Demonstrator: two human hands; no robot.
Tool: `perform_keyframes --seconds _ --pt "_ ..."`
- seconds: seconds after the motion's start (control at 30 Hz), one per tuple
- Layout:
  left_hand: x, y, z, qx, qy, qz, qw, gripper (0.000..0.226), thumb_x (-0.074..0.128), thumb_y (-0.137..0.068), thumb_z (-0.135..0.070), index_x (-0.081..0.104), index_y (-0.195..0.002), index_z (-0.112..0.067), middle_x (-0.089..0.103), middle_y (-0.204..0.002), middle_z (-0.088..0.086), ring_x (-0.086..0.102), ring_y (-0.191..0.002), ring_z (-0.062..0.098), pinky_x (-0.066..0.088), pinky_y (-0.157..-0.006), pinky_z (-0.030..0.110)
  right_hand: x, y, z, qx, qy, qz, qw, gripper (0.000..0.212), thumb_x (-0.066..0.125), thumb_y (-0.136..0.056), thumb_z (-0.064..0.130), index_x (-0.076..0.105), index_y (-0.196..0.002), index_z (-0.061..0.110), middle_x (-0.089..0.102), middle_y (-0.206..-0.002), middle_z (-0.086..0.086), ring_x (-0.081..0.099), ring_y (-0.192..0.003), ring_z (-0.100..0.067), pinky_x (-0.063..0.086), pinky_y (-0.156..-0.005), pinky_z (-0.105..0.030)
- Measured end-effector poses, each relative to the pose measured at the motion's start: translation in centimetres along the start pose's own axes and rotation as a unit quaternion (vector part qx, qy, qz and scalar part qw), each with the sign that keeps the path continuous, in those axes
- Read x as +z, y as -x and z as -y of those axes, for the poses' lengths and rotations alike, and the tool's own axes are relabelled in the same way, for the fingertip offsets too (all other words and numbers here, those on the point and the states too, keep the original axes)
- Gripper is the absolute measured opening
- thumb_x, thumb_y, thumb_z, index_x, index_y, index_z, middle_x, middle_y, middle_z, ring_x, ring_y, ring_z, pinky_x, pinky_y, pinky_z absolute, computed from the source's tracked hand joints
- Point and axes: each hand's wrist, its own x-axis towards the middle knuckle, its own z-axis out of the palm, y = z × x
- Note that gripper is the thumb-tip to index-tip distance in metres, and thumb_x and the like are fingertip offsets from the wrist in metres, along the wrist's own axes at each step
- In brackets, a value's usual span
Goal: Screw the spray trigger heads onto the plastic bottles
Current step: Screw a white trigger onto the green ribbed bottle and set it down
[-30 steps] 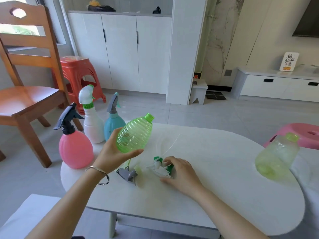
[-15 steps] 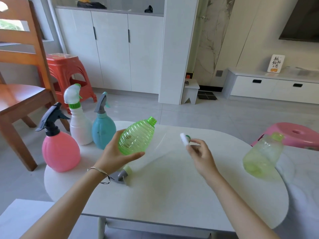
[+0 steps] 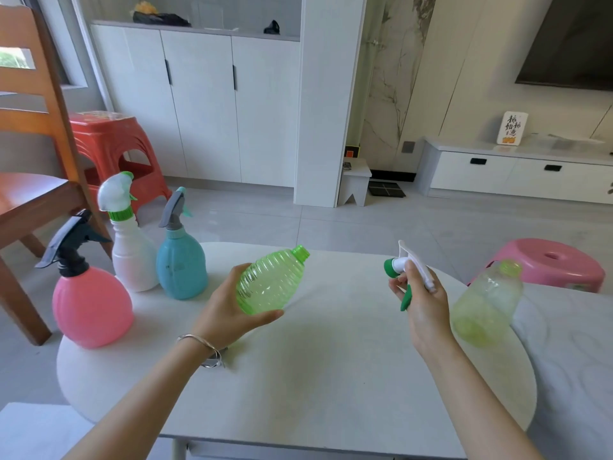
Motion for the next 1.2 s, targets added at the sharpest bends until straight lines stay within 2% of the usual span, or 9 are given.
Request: perform_keyframes --seconds 0.07,0.17,0.27,0.4,0.63,0.8,1.0,1.1,1.2 --pt "0.0 -0.1 0.4 -0.002 -0.01 0.0 1.0 0.09 0.082 -0.046 -0.061 0.04 -0.123 -0.037 0.057 -0.108 -0.018 0.057 -0.101 0.007 0.042 -0.083 0.021 -0.1 0.1 0.1 0.008 -0.032 0.02 0.999 0.015 0.052 -0.094 0.023 0.063 -0.088 0.015 0.056 -0.076 -0.001 0.059 -0.063 -0.009 0.05 -0.089 -0.036" --pt "-0.1 -0.1 1.0 -0.009 -0.021 -0.001 1.0 0.093 0.082 -0.046 -0.06 0.04 -0.125 -0.034 0.057 -0.111 -0.012 0.056 -0.102 0.011 0.043 -0.087 0.026 0.0 0.1 0.6 0.024 -0.094 0.054 0.994 0.033 0.047 -0.096 0.029 0.061 -0.067 0.023 0.063 -0.076 0.005 0.056 -0.07 -0.011 0.05 -0.085 -0.031" --pt "-0.3 -0.1 1.2 -0.013 -0.034 0.004 0.999 0.096 0.082 -0.046 -0.059 0.038 -0.127 -0.034 0.056 -0.112 -0.011 0.056 -0.102 0.013 0.045 -0.088 0.027 0.2 0.0 1.1 0.061 -0.172 0.035 0.983 0.021 0.047 -0.095 0.032 0.06 -0.082 0.022 0.064 -0.065 0.006 0.062 -0.072 -0.01 0.051 -0.077 -0.026" --pt "-0.4 0.0 1.3 -0.015 -0.053 0.012 0.998 0.098 0.084 -0.048 -0.055 0.036 -0.131 -0.031 0.053 -0.115 -0.01 0.055 -0.103 0.014 0.043 -0.088 0.026 0.5 0.1 1.8 0.058 -0.201 0.043 0.977 0.018 0.048 -0.094 0.034 0.06 -0.093 0.021 0.063 -0.069 0.005 0.065 -0.071 -0.007 0.052 -0.076 -0.025" --pt "-0.8 0.1 1.0 -0.017 -0.04 0.01 0.999 0.096 0.083 -0.048 -0.056 0.037 -0.129 -0.032 0.055 -0.117 -0.009 0.055 -0.106 0.014 0.045 -0.093 0.03 0.7 0.3 1.5 0.058 -0.18 0.048 0.981 0.017 0.047 -0.095 0.033 0.059 -0.096 0.021 0.062 -0.077 0.002 0.061 -0.081 -0.011 0.049 -0.079 -0.026" --pt "-0.7 0.2 0.7 -0.01 -0.045 0.028 0.999 0.096 0.085 -0.05 -0.052 0.036 -0.13 -0.032 0.054 -0.119 -0.008 0.055 -0.106 0.015 0.046 -0.095 0.032 0.8 0.4 1.1 0.087 -0.167 0.06 0.98 0.019 0.049 -0.094 0.033 0.062 -0.087 0.021 0.068 -0.07 0.006 0.063 -0.079 -0.011 0.048 -0.079 -0.027" --pt "0.0 0.5 -0.6 0.062 -0.041 0.089 0.993 0.094 0.088 -0.052 -0.044 0.04 -0.132 -0.028 0.046 -0.125 -0.01 0.048 -0.113 0.003 0.039 -0.099 0.021 2.3 1.4 0.1 0.139 -0.074 0.13 0.979 0.016 0.057 -0.087 0.029 0.066 -0.083 0.016 0.065 -0.064 0.004 0.062 -0.068 -0.011 0.049 -0.076 -0.028" --pt "0.2 0.8 -1.4 0.062 -0.027 0.119 0.991 0.092 0.088 -0.051 -0.045 0.039 -0.129 -0.035 0.049 -0.124 -0.016 0.046 -0.113 -0.007 0.04 -0.097 0.018 3.5 2.4 -0.2 0.122 -0.03 0.181 0.975 0.02 0.066 -0.074 0.032 0.067 -0.083 0.015 0.064 -0.073 0.001 0.062 -0.072 -0.012 0.051 -0.075 -0.026" --pt "0.1 1.0 -2.0 0.038 0.008 0.132 0.991 0.084 0.088 -0.052 -0.043 0.039 -0.12 -0.04 0.052 -0.119 -0.016 0.049 -0.109 -0.011 0.042 -0.09 0.012 4.2 2.9 -0.1 0.118 -0.034 0.196 0.973 0.034 0.075 -0.064 0.028 0.07 -0.095 0.015 0.071 -0.095 -0.003 0.067 -0.089 -0.015 0.055 -0.078 -0.028"
